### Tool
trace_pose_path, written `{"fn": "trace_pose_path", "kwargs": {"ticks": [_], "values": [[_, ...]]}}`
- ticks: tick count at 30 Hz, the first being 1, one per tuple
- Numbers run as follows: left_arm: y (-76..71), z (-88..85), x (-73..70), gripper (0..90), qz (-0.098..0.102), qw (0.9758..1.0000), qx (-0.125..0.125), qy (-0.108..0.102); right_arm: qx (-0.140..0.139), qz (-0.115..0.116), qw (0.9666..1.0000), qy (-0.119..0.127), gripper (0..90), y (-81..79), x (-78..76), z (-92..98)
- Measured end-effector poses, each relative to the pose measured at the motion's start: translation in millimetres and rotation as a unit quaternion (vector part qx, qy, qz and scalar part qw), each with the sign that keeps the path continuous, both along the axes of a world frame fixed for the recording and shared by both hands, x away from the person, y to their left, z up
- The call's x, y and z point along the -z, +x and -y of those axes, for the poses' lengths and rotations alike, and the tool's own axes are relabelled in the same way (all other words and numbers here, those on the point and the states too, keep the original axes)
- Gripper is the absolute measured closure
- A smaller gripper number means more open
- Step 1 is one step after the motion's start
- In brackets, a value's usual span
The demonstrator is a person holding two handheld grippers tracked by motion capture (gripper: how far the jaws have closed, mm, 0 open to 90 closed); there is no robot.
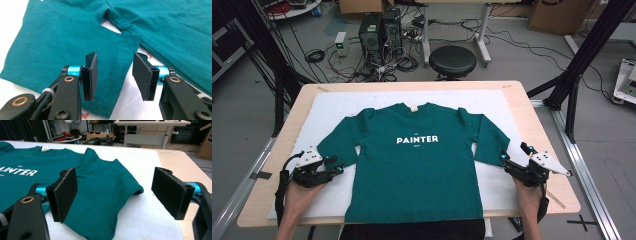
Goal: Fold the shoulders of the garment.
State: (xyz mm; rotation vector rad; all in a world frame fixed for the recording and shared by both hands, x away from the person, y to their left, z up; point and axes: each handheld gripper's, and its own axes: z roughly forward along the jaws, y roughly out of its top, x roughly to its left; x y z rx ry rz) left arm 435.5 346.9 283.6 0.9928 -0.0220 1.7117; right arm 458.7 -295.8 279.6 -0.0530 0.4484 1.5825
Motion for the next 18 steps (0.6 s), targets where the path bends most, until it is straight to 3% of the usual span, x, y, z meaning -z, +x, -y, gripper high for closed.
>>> {"fn": "trace_pose_path", "kwargs": {"ticks": [2,3,5,10,15,18], "values": [[0.4,1.0,-0.9,55.5,-0.004,1.0000,-0.004,0.000,0.000,0.001,1.0000,-0.001,21.1,0.0,0.2,0.2],[1.2,3.2,-2.7,55.7,-0.013,0.9997,-0.021,0.003,-0.001,0.001,1.0000,-0.001,21.1,0.0,0.5,0.0],[1.7,5.7,-3.2,56.1,-0.016,0.9994,-0.031,0.003,-0.001,0.000,1.0000,0.000,21.1,0.0,0.4,-0.2],[1.5,5.2,-3.0,62.5,-0.017,0.9994,-0.029,0.010,0.007,-0.003,1.0000,0.001,21.1,-0.3,-0.6,-1.5],[1.5,3.5,-4.5,74.8,-0.020,0.9996,-0.019,-0.008,0.007,-0.003,1.0000,0.001,21.1,-0.3,-0.8,-1.4],[1.6,4.5,-3.9,82.6,-0.013,0.9993,-0.027,-0.021,0.009,-0.003,1.0000,0.001,21.1,-0.3,-0.8,-1.5]]}}
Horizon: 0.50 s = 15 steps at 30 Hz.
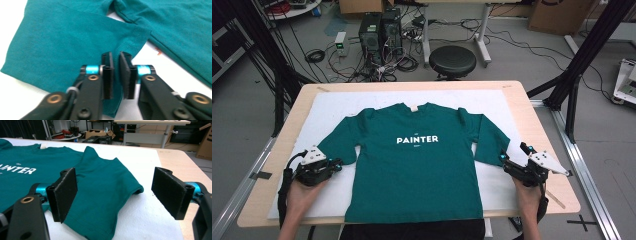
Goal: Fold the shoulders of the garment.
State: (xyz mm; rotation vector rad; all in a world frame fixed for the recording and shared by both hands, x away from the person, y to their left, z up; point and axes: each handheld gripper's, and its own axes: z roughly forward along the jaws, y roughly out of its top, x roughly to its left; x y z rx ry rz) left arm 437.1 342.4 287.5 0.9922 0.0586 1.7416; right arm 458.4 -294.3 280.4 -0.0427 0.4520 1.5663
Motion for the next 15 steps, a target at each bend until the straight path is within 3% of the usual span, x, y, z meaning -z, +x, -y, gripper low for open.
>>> {"fn": "trace_pose_path", "kwargs": {"ticks": [3,6,7,11,15], "values": [[-0.3,0.3,0.9,85.4,0.004,1.0000,-0.002,-0.006,0.001,-0.001,1.0000,0.001,21.1,-0.1,-0.4,-0.2],[-1.9,-0.7,1.6,85.7,0.006,0.9998,0.017,-0.005,0.001,-0.001,1.0000,0.001,21.1,-0.1,-0.4,-0.2],[-7.0,-0.8,2.1,85.7,0.011,0.9986,0.052,-0.002,0.000,-0.002,1.0000,0.001,21.1,-0.1,-0.3,-0.4],[-15.4,2.1,0.4,85.7,0.020,0.9966,0.080,0.002,0.000,-0.003,1.0000,0.001,21.1,-0.1,-0.3,-0.5],[-25.5,9.5,-8.8,85.8,0.025,0.9925,0.119,0.003,0.000,-0.003,1.0000,0.001,21.1,-0.1,-0.2,-0.6]]}}
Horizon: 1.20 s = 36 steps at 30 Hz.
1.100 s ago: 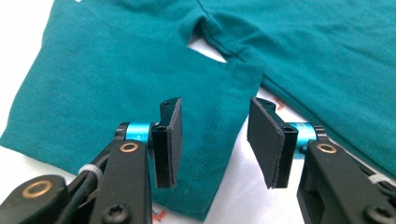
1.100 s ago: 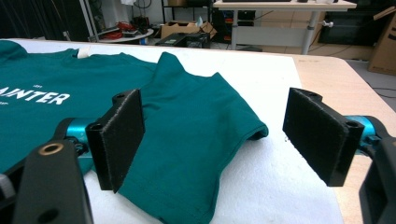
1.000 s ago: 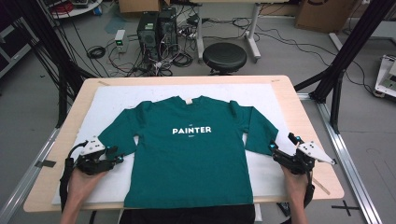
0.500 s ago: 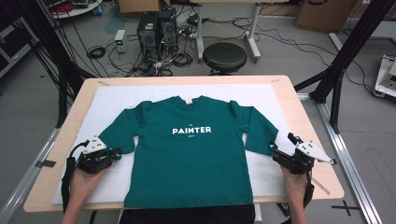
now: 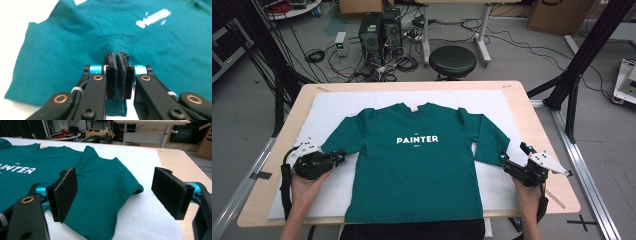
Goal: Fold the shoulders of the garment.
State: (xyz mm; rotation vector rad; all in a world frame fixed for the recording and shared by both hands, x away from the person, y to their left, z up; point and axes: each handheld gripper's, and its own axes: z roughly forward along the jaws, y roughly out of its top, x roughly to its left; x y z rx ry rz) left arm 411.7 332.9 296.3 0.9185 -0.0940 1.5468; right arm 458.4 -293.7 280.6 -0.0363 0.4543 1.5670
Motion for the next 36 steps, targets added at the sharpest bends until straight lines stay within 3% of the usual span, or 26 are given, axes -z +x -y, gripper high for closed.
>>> {"fn": "trace_pose_path", "kwargs": {"ticks": [12,20,29,36], "values": [[-12.4,47.1,-13.7,85.8,0.023,0.9991,0.035,-0.001,0.003,0.001,1.0000,-0.001,21.2,0.0,-0.1,-0.3],[-19.8,100.0,-26.0,85.8,0.023,0.9990,0.037,0.009,0.000,0.001,1.0000,-0.002,21.1,0.0,0.0,0.0],[-17.2,156.7,-31.1,85.8,0.014,0.9985,0.020,0.049,0.003,-0.002,1.0000,-0.004,21.3,-0.1,-0.5,-0.3],[-11.2,186.7,-31.7,85.8,-0.001,0.9964,0.019,0.082,0.003,-0.002,1.0000,-0.007,21.3,-0.1,-1.0,0.1]]}}
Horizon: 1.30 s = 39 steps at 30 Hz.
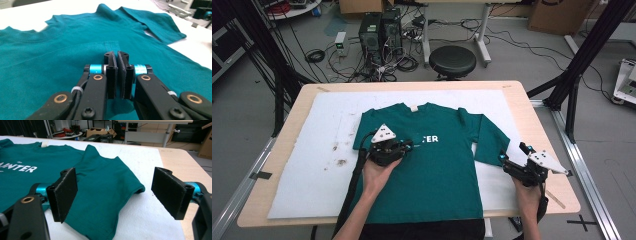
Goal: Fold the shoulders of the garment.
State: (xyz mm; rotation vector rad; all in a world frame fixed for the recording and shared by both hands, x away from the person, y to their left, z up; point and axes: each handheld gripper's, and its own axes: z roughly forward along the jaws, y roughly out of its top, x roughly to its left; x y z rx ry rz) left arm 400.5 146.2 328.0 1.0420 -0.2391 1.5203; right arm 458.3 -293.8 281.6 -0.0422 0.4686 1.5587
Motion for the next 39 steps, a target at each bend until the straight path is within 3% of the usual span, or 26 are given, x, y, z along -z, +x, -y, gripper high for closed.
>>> {"fn": "trace_pose_path", "kwargs": {"ticks": [9,20,39], "values": [[1.4,27.1,1.1,85.7,-0.005,0.9994,0.006,0.033,0.001,-0.005,1.0000,-0.001,21.3,-0.2,-0.5,-0.6],[7.9,62.8,-6.3,85.8,-0.020,0.9982,0.013,0.055,-0.001,-0.005,1.0000,-0.002,21.3,-0.3,-0.3,-0.3],[16.2,79.4,-4.9,85.7,-0.028,0.9944,0.017,0.101,0.003,-0.001,1.0000,-0.002,21.3,-0.2,-1.0,-0.1]]}}
